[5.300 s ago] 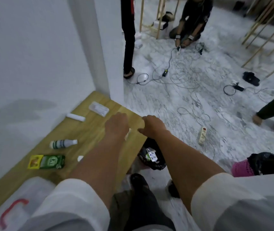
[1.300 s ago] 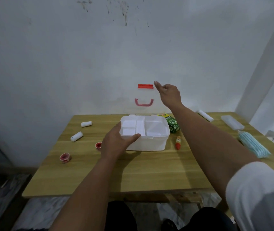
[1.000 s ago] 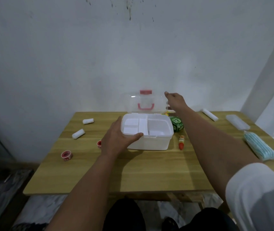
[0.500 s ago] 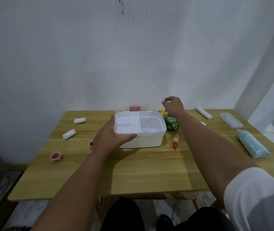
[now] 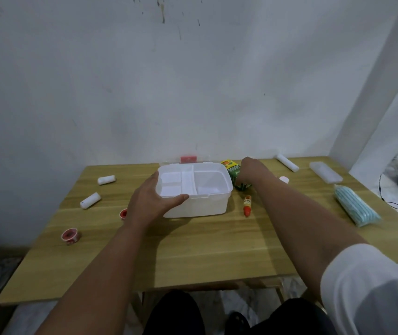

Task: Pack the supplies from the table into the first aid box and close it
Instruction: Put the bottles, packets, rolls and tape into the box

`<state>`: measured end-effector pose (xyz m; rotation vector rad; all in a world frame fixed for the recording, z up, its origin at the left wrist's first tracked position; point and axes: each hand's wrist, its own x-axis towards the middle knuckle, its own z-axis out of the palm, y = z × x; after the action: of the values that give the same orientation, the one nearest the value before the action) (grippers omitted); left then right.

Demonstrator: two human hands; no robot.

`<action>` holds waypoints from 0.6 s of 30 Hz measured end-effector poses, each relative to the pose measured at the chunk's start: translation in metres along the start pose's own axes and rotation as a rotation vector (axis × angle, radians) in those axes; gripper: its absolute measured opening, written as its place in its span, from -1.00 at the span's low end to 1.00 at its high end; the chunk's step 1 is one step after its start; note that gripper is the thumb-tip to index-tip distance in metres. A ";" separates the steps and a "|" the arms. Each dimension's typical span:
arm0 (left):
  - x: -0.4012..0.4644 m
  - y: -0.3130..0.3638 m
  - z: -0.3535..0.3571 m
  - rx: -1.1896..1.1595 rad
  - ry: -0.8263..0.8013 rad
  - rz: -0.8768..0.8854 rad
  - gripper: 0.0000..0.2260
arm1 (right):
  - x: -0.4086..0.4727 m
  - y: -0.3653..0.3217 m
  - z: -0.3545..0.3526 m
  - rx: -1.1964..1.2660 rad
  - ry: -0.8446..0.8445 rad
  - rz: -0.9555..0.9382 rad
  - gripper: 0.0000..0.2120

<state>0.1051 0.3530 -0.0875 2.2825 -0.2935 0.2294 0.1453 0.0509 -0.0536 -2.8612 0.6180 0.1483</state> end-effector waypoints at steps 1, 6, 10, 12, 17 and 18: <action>0.001 -0.001 0.000 -0.014 -0.003 0.009 -0.14 | -0.002 0.001 -0.002 0.012 0.005 0.009 -0.66; 0.001 -0.001 0.000 -0.074 -0.027 -0.005 -0.17 | -0.010 0.006 -0.024 -0.010 0.028 0.026 -0.63; -0.001 0.001 0.000 -0.087 -0.036 -0.016 -0.18 | -0.019 0.007 -0.051 -0.004 0.060 0.018 -0.65; 0.000 0.001 0.000 -0.104 -0.047 -0.019 -0.18 | -0.023 0.008 -0.063 0.030 0.081 0.011 -0.63; 0.000 0.001 0.000 -0.122 -0.067 -0.016 -0.18 | -0.028 0.004 -0.089 0.140 0.082 -0.064 -0.62; 0.001 0.001 0.000 -0.120 -0.068 -0.013 -0.18 | -0.030 0.002 -0.092 0.159 0.067 -0.085 -0.61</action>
<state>0.1055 0.3522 -0.0865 2.1756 -0.3183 0.1243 0.1223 0.0397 0.0401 -2.7416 0.4957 -0.0102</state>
